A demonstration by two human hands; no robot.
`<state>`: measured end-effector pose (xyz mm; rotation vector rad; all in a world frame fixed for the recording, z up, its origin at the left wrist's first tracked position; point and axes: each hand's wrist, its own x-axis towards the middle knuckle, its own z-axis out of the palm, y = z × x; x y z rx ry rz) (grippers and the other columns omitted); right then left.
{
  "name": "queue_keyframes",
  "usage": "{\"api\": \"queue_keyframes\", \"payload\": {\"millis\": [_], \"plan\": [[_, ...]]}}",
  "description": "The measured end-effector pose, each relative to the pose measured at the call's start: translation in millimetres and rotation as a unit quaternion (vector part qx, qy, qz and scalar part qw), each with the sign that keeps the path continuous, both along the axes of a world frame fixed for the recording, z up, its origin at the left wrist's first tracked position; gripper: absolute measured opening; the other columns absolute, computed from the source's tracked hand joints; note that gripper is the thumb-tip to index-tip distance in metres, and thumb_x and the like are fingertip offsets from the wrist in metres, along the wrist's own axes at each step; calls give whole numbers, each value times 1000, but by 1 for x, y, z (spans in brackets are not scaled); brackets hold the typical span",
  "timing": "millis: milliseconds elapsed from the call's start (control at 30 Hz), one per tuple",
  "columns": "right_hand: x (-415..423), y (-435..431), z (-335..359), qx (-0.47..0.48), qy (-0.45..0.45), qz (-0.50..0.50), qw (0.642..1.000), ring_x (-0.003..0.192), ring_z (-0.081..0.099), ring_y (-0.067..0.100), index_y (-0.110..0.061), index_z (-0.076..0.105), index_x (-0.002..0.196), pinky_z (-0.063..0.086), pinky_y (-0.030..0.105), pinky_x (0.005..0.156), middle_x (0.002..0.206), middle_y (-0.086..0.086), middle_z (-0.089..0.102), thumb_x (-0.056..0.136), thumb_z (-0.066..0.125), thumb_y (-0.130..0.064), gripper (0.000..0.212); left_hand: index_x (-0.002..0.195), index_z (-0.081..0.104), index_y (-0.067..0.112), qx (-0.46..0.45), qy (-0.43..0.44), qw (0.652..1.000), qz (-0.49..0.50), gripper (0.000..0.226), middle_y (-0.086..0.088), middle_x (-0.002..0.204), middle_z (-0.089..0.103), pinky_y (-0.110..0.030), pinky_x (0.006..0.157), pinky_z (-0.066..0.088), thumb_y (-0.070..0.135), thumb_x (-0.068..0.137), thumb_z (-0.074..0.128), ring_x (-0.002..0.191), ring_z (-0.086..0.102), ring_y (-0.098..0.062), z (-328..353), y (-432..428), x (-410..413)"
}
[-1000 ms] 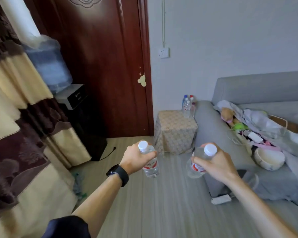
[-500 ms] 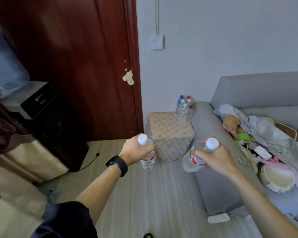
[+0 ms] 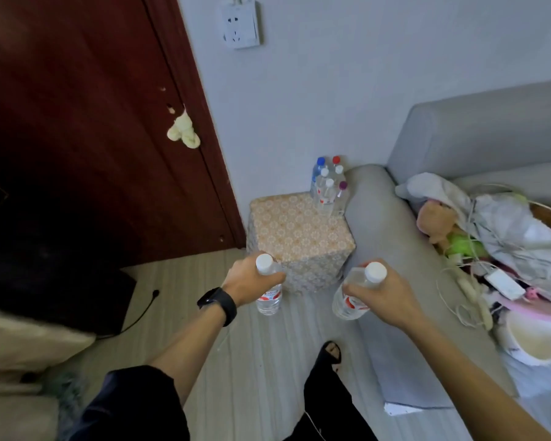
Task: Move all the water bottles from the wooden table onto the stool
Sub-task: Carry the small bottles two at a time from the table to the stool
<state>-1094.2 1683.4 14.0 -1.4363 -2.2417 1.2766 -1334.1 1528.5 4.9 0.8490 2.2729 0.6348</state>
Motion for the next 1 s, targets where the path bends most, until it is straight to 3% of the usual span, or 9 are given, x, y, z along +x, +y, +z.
{"api": "queue_keyframes", "payload": {"millis": [133, 333, 467, 633, 733, 867, 1000], "plan": [[-42, 66, -13, -23, -15, 29, 999, 83, 63, 14, -29, 58, 99, 46, 26, 66, 91, -7, 67, 70, 85, -37, 40, 94, 64, 34, -21, -14, 999, 28, 33, 13, 92, 71, -28, 76, 52, 58, 72, 69, 90, 66, -13, -14, 60, -32], [-102, 150, -30, -63, -28, 80, 994, 88, 62, 16, -29, 55, 108, 49, 30, 75, 96, -8, 65, 72, 85, -33, 46, 107, 65, 29, -37, -48, 995, 85, 32, 2, 103, 72, -32, 86, 52, 46, 82, 74, 100, 65, -20, -42, 129, -72], [-145, 191, -52, -76, -48, 107, 990, 87, 62, 13, -25, 55, 107, 47, 27, 72, 95, -9, 64, 74, 84, -32, 44, 110, 63, 30, -43, -96, 986, 127, 37, 3, 104, 68, -27, 80, 47, 54, 83, 72, 100, 64, -19, -74, 168, -98], [-196, 229, -95, -99, -67, 135, 984, 85, 61, 8, -25, 52, 105, 49, 29, 68, 94, -10, 62, 73, 85, -39, 48, 120, 58, 25, -61, -148, 983, 93, 43, 3, 107, 64, -27, 76, 46, 54, 89, 67, 93, 60, -17, -120, 222, -138], [-224, 249, -121, -114, -77, 143, 980, 88, 60, 8, -29, 50, 107, 47, 29, 71, 97, -11, 62, 73, 81, -43, 48, 125, 59, 28, -52, -164, 980, 101, 48, 1, 122, 64, -33, 88, 53, 57, 88, 67, 106, 62, -19, -146, 249, -164], [-259, 272, -158, -142, -85, 121, 979, 94, 59, 11, -29, 49, 114, 42, 22, 71, 102, -13, 59, 76, 81, -36, 50, 136, 50, 39, -74, -184, 976, 90, 63, 0, 145, 49, -36, 102, 46, 71, 83, 59, 130, 49, -24, -183, 274, -187], [-289, 285, -204, -180, -91, 95, 975, 101, 57, 13, -28, 45, 126, 38, 14, 70, 113, -10, 57, 81, 79, -36, 57, 137, 52, 36, -50, -198, 971, 126, 59, 4, 148, 48, -32, 101, 43, 61, 86, 66, 131, 48, -20, -220, 294, -205]]}}
